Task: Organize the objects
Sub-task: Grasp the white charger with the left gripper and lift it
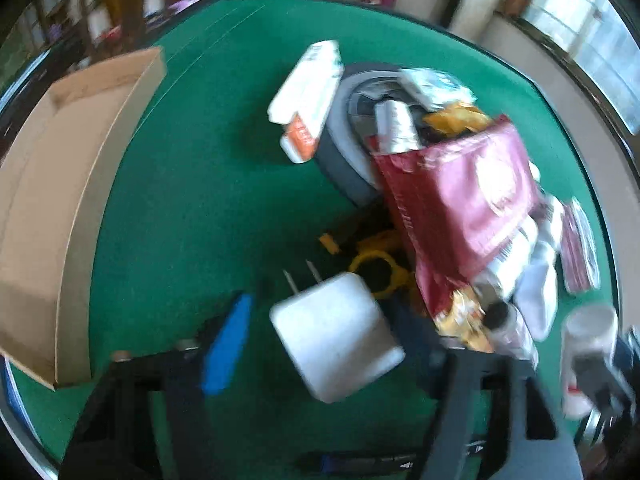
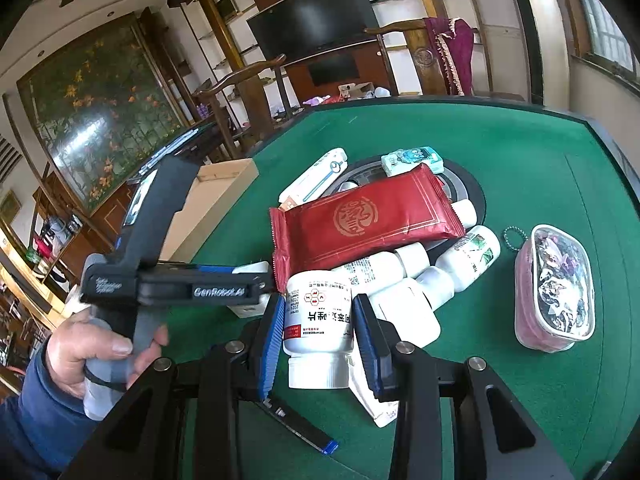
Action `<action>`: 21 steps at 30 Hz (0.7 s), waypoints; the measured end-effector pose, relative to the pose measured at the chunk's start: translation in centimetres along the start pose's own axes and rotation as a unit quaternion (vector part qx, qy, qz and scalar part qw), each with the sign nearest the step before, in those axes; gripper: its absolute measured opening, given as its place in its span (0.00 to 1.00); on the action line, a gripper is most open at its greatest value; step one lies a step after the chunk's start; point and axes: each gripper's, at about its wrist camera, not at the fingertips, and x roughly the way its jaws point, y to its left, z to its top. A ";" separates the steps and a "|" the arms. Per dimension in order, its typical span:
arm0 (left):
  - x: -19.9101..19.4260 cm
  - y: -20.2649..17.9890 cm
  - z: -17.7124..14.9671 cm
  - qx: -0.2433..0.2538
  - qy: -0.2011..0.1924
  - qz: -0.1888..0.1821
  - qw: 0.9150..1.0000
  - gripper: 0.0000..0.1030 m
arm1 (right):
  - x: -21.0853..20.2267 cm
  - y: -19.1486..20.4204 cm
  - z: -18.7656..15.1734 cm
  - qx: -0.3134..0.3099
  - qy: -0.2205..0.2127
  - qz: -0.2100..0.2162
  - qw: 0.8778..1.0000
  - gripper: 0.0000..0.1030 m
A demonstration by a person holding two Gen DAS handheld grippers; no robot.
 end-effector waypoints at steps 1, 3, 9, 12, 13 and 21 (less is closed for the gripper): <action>-0.2 0.1 -0.1 0.007 0.001 0.002 1.000 0.49 | 0.0 0.0 0.0 -0.001 0.001 0.001 1.000 0.36; -0.6 0.3 -0.4 0.030 0.000 0.010 0.999 0.43 | 0.1 0.2 -0.1 -0.004 0.002 0.001 1.000 0.36; 0.1 0.4 -0.9 0.097 -0.010 0.036 0.995 0.47 | 0.8 0.7 -0.5 -0.013 0.011 0.004 1.000 0.36; 0.4 0.6 -0.7 0.085 -0.021 0.028 0.996 0.50 | 1.2 0.8 -0.8 -0.015 0.016 0.003 1.000 0.36; 0.5 0.6 -0.6 0.088 -0.029 0.022 0.995 0.42 | 1.3 0.9 -0.9 -0.016 0.017 0.002 1.000 0.36; 0.0 2.1 -0.8 0.063 -0.091 -0.065 0.992 0.42 | 1.6 0.7 -1.0 -0.011 0.011 0.000 1.000 0.36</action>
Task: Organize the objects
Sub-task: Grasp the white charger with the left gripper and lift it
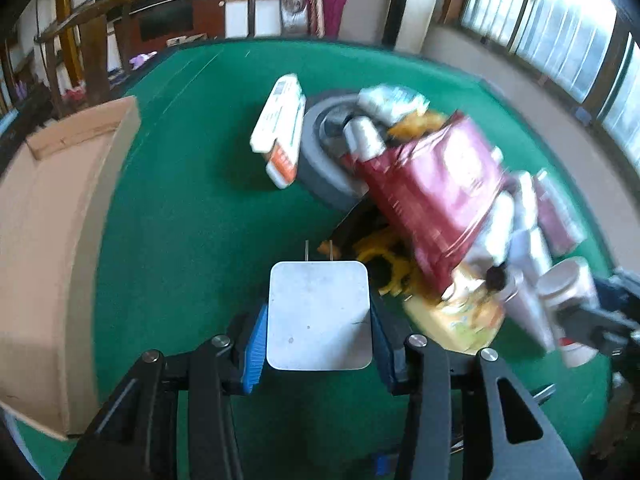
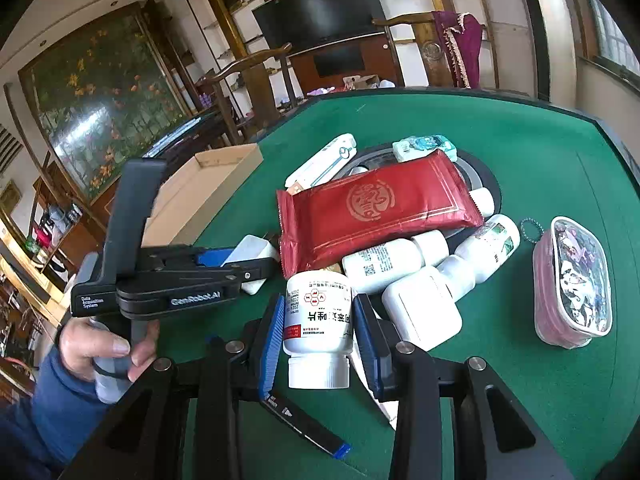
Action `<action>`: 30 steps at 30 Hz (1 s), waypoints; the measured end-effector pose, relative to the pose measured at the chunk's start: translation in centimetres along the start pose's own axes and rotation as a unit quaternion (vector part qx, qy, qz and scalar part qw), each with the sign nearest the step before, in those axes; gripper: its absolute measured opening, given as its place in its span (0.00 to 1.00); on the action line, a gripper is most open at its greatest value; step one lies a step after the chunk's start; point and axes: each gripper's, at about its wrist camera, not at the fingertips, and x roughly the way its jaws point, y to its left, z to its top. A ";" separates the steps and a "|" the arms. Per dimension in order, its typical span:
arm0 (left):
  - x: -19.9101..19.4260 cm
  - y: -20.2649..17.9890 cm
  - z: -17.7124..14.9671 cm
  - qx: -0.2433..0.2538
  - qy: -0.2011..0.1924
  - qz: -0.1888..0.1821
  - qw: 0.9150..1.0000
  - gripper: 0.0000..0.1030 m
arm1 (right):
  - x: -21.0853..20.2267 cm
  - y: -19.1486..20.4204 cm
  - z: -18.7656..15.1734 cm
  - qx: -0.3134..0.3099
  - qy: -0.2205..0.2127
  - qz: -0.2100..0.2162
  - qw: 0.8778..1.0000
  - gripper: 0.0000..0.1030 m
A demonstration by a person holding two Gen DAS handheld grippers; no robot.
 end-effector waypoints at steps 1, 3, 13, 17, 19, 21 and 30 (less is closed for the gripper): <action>-0.1 0.2 -0.1 -0.009 -0.005 -0.014 1.000 0.42 | 0.0 0.0 0.0 0.001 -0.001 0.000 1.000 0.36; -0.9 -0.2 -0.1 -0.004 -0.027 -0.025 0.999 0.42 | 0.2 0.0 0.0 0.000 -0.001 -0.003 1.000 0.36; -3.5 -0.3 0.1 0.006 -0.116 -0.031 0.993 0.42 | 0.3 0.3 0.5 0.005 -0.024 -0.012 1.000 0.36; -4.1 0.9 0.4 -0.012 -0.120 -0.034 0.992 0.42 | 0.1 0.2 1.0 0.031 -0.036 -0.007 0.999 0.36; -4.4 1.6 0.5 -0.024 -0.118 -0.042 0.992 0.42 | 0.0 0.6 1.3 0.038 -0.045 -0.003 0.998 0.36; -4.9 1.9 0.5 -0.029 -0.125 -0.045 0.991 0.42 | 0.1 1.4 1.6 0.037 -0.050 -0.012 0.998 0.36; -4.8 2.4 0.2 -0.035 -0.114 -0.055 0.991 0.42 | 1.2 2.0 1.8 0.047 -0.042 -0.003 0.998 0.36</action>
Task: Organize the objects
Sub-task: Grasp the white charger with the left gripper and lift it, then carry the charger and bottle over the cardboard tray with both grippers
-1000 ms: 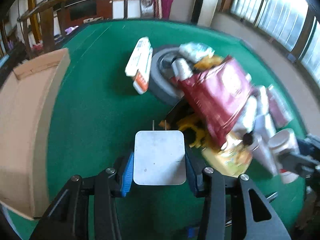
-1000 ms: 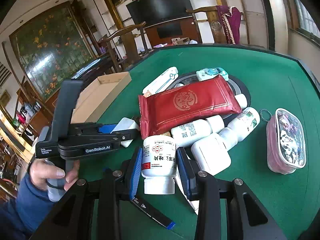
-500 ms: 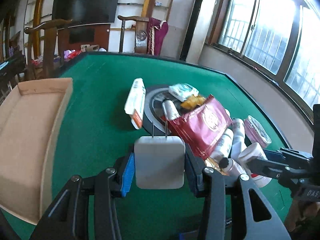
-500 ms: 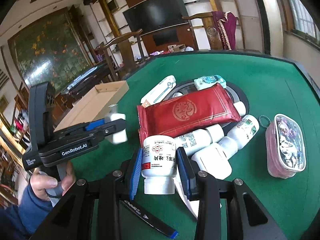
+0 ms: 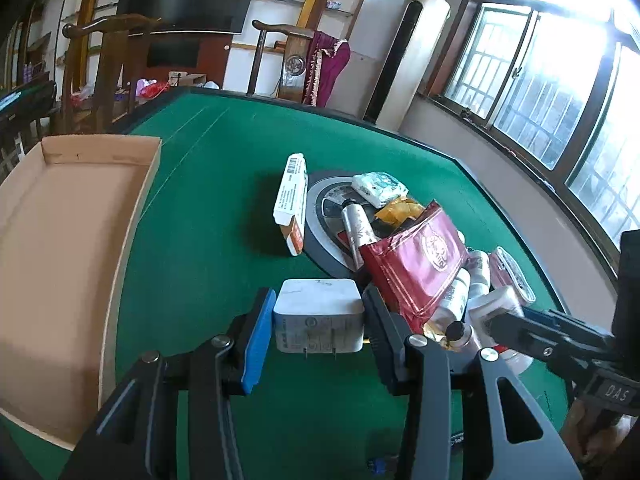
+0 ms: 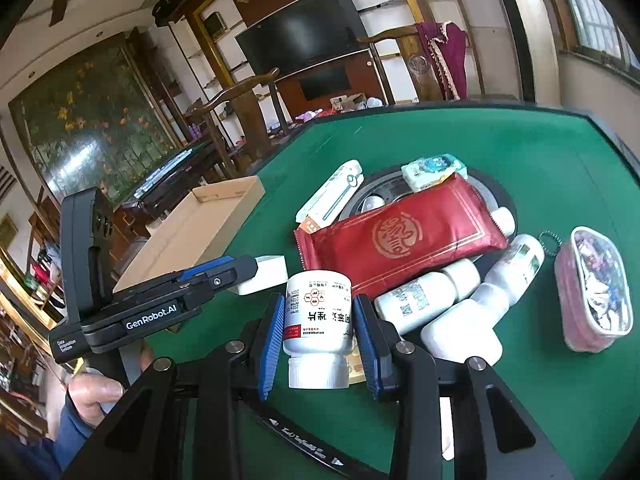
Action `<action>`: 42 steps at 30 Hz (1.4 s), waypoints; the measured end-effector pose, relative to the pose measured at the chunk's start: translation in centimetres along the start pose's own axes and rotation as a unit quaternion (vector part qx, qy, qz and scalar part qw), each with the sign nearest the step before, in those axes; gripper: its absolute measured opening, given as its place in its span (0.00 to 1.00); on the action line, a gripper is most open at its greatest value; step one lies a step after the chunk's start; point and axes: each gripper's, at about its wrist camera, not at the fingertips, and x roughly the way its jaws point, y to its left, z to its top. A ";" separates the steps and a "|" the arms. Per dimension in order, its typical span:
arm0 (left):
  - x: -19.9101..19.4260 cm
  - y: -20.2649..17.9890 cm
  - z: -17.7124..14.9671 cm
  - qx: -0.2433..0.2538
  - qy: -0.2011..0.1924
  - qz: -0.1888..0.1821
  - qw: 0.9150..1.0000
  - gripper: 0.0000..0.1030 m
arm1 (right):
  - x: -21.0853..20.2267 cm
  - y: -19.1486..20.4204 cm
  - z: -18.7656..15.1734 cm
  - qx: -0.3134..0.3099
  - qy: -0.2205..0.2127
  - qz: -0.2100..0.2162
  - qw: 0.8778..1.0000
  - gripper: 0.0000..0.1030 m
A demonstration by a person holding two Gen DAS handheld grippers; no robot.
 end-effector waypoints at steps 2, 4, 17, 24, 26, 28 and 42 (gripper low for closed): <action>-0.3 -0.1 0.0 0.002 -0.008 0.000 1.000 0.42 | 0.1 0.1 0.0 0.003 0.000 0.002 1.000 0.37; -0.6 -0.2 0.0 0.001 -0.015 -0.001 1.000 0.42 | 0.3 0.3 -0.1 0.004 0.001 0.003 1.000 0.36; -5.0 2.7 0.4 -0.045 -0.062 -0.013 0.997 0.42 | 1.8 5.3 -0.7 -0.013 0.004 0.019 1.000 0.37; -8.7 6.9 0.5 -0.062 -0.071 0.005 0.996 0.42 | 4.2 10.3 0.1 -0.041 0.021 0.047 0.998 0.37; -9.9 8.4 0.6 -0.067 -0.077 0.015 0.995 0.42 | 5.0 11.9 0.5 -0.050 0.026 0.056 0.997 0.37; -11.0 10.1 0.5 -0.070 -0.084 0.030 0.994 0.42 | 5.7 13.3 1.0 -0.055 0.027 0.064 0.996 0.37; -13.6 18.0 -0.6 -0.084 -0.065 0.090 0.990 0.43 | 13.5 21.6 2.6 -0.093 0.070 0.086 0.989 0.37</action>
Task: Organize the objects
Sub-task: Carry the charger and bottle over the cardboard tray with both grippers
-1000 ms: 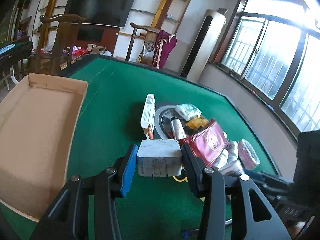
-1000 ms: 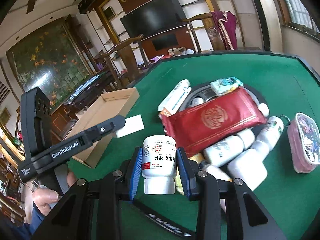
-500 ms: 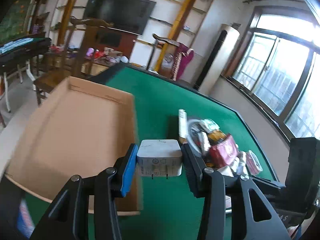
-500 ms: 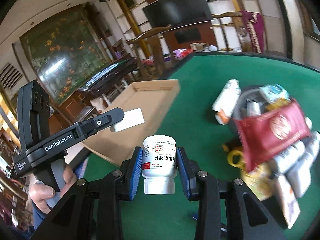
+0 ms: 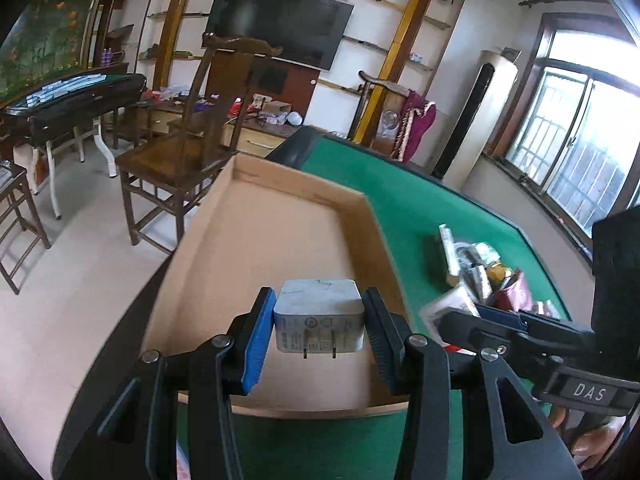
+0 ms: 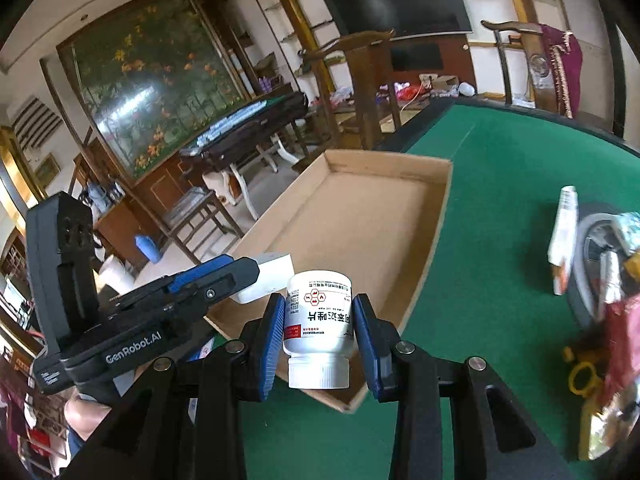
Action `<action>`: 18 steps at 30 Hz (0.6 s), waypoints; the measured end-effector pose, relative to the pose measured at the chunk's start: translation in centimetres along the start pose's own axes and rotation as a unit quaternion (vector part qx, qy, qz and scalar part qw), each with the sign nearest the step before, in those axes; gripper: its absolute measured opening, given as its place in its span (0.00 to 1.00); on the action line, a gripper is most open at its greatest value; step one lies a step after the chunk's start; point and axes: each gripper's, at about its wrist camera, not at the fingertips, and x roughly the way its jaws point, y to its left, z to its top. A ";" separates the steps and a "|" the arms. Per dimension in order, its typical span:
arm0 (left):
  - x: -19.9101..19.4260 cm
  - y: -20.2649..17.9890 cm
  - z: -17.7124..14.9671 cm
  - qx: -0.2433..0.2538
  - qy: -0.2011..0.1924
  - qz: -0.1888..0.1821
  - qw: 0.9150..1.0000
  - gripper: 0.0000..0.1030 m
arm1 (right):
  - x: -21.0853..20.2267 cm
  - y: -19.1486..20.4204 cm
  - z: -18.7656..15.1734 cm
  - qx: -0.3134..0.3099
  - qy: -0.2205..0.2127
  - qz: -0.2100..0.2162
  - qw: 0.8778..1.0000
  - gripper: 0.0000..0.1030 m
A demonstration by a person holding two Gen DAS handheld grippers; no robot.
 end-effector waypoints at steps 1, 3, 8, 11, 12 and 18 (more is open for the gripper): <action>0.3 0.5 0.1 -0.002 0.003 0.006 1.000 0.43 | 0.7 0.3 0.1 -0.002 0.003 -0.003 1.000 0.37; 0.8 1.3 0.3 -0.007 0.012 0.013 1.000 0.43 | 1.9 0.6 0.3 -0.004 0.009 -0.007 1.000 0.37; 2.3 2.3 0.6 0.004 0.034 0.021 0.999 0.43 | 5.0 0.5 0.5 0.004 0.022 -0.024 0.999 0.37; 3.0 2.2 0.5 0.023 0.043 0.025 0.999 0.43 | 6.2 0.0 0.3 0.011 0.031 -0.028 0.999 0.37; 3.0 2.2 0.5 0.029 0.043 0.027 0.998 0.43 | 6.6 -0.2 0.2 0.017 0.035 -0.028 0.999 0.37; 3.2 2.6 0.1 0.042 0.046 0.027 0.998 0.43 | 7.3 -0.4 0.0 0.026 0.042 -0.028 0.998 0.37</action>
